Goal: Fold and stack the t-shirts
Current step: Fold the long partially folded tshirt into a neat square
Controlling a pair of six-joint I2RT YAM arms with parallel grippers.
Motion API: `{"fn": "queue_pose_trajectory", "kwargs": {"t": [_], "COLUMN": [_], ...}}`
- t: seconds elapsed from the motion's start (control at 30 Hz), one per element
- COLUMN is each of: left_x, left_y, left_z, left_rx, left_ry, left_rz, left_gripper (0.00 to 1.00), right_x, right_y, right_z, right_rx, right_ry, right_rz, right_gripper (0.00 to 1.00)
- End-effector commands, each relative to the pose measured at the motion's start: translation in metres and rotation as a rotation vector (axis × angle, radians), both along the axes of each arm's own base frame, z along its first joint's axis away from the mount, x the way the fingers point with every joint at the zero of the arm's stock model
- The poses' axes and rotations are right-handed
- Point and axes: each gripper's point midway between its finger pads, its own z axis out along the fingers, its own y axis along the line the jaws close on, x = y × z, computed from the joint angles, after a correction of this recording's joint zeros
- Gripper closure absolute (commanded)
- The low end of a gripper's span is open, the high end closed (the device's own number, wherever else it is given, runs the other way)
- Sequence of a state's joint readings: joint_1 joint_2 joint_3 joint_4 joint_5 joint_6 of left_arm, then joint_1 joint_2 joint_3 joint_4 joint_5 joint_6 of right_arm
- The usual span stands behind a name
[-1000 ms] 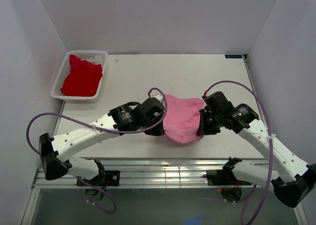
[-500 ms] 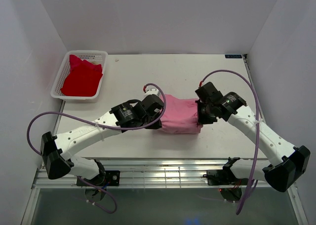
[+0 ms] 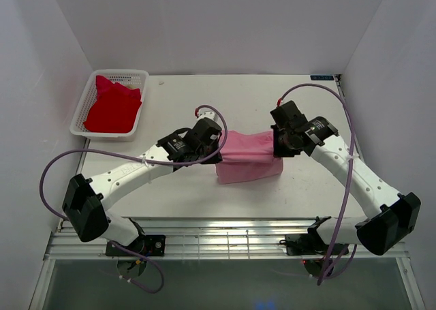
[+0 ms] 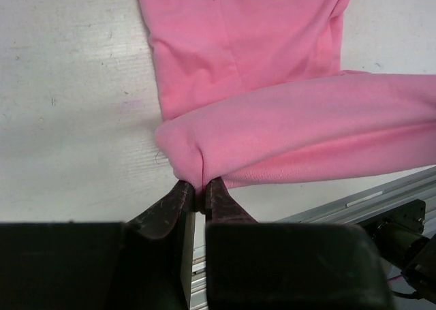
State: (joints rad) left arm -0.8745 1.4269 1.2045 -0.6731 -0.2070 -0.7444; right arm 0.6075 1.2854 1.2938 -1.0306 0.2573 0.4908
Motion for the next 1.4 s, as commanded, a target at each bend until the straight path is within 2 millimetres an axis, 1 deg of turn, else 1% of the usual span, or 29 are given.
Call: {"fn": "queue_pose_trajectory", "kwargs": {"t": [0.0,0.13,0.23,0.27,0.3,0.47,0.53,0.6,0.63,0.67,0.7,0.77,0.8,0.83,0.9,0.93,0.97,1.0,1.03,1.07,1.1,1.13,1.17,1.2,1.23,1.27,1.3,1.33,1.37], "left_x": [0.021,0.030,0.038,0.041,0.044,0.059,0.064,0.069,0.072,0.074,0.075,0.079,0.080,0.082,0.085,0.087,0.089,0.091,0.094,0.096,0.100,0.105,0.109,0.116,0.123,0.132,0.139,0.153,0.160], "left_y": [-0.001,-0.009,-0.013,-0.013,-0.015,-0.014,-0.016,-0.015,-0.015,-0.015,-0.016,-0.015,-0.016,-0.018,-0.020,-0.022,-0.022,-0.023,-0.023,-0.025,-0.026,-0.025,-0.024,-0.026,-0.024,-0.021,-0.019,-0.018,-0.017], "left_z": [0.022,0.011,0.010,0.007,0.010,0.010,0.011,0.007,0.008,0.006,0.002,-0.003,-0.006,-0.012,-0.019,-0.021,-0.031,-0.034,-0.038,-0.047,-0.048,-0.051,-0.059,-0.057,-0.058,-0.059,-0.068,-0.058,-0.056], "left_rx": [-0.029,-0.036,-0.052,-0.046,-0.049,-0.054,-0.058,-0.049,-0.052,-0.051,-0.049,-0.048,-0.048,-0.048,-0.045,-0.050,-0.037,-0.036,-0.032,-0.020,-0.017,-0.009,0.003,0.003,0.011,0.028,0.047,0.046,0.055], "left_ry": [-0.068,-0.046,-0.054,-0.048,-0.056,-0.069,-0.073,-0.066,-0.067,-0.064,-0.055,-0.043,-0.037,-0.024,-0.011,-0.008,0.011,0.016,0.018,0.030,0.026,0.018,0.026,0.013,0.005,-0.010,-0.005,-0.032,-0.044], "left_rz": [-0.001,-0.012,-0.010,-0.007,-0.005,0.017,0.020,0.023,0.028,0.029,0.023,0.021,0.017,0.010,0.000,-0.009,-0.012,-0.016,-0.018,-0.022,-0.021,-0.017,-0.012,-0.006,0.007,0.023,0.037,0.060,0.072], "left_gripper": [1.00,1.00,1.00,1.00,1.00,1.00,1.00,1.00,1.00,1.00,1.00,1.00,1.00,1.00,1.00,1.00,1.00,1.00,1.00,1.00,1.00,1.00,1.00,1.00,1.00,1.00,1.00,0.98,0.88], "right_x": [0.023,0.038,0.049,0.053,0.058,0.081,0.089,0.098,0.103,0.108,0.113,0.122,0.125,0.130,0.138,0.141,0.144,0.149,0.154,0.158,0.161,0.171,0.176,0.182,0.193,0.207,0.217,0.228,0.238], "right_y": [-0.018,-0.026,-0.031,-0.032,-0.033,-0.036,-0.039,-0.038,-0.039,-0.039,-0.038,-0.039,-0.039,-0.039,-0.039,-0.039,-0.038,-0.038,-0.039,-0.039,-0.039,-0.040,-0.039,-0.040,-0.041,-0.039,-0.040,-0.042,-0.043], "right_z": [0.011,0.005,0.003,0.002,0.001,-0.001,-0.007,-0.007,-0.013,-0.013,-0.019,-0.024,-0.031,-0.032,-0.043,-0.045,-0.048,-0.056,-0.057,-0.061,-0.071,-0.070,-0.073,-0.085,-0.086,-0.079,-0.089,-0.085,-0.083], "right_rx": [-0.062,-0.064,-0.062,-0.062,-0.066,-0.072,-0.084,-0.078,-0.083,-0.082,-0.084,-0.081,-0.084,-0.083,-0.090,-0.091,-0.089,-0.095,-0.097,-0.095,-0.102,-0.096,-0.096,-0.103,-0.098,-0.087,-0.089,-0.084,-0.085], "right_ry": [-0.071,-0.078,-0.089,-0.088,-0.093,-0.112,-0.100,-0.113,-0.102,-0.109,-0.098,-0.097,-0.082,-0.084,-0.070,-0.068,-0.065,-0.056,-0.058,-0.054,-0.036,-0.056,-0.052,-0.032,-0.047,-0.078,-0.068,-0.085,-0.099], "right_rz": [-0.027,-0.037,-0.043,-0.046,-0.043,-0.037,-0.037,-0.032,-0.033,-0.026,-0.022,-0.017,-0.016,-0.016,-0.008,-0.008,-0.004,0.001,-0.001,-0.002,0.002,-0.001,-0.003,-0.004,-0.011,-0.015,-0.024,-0.036,-0.046], "right_gripper": [0.92,0.92,0.92,0.92,0.92,0.92,0.92,0.92,0.92,0.92,0.92,0.92,0.92,0.92,0.92,0.92,0.92,0.92,0.92,0.92,0.92,0.92,0.92,0.92,0.92,0.92,0.92,0.88,0.76]}}
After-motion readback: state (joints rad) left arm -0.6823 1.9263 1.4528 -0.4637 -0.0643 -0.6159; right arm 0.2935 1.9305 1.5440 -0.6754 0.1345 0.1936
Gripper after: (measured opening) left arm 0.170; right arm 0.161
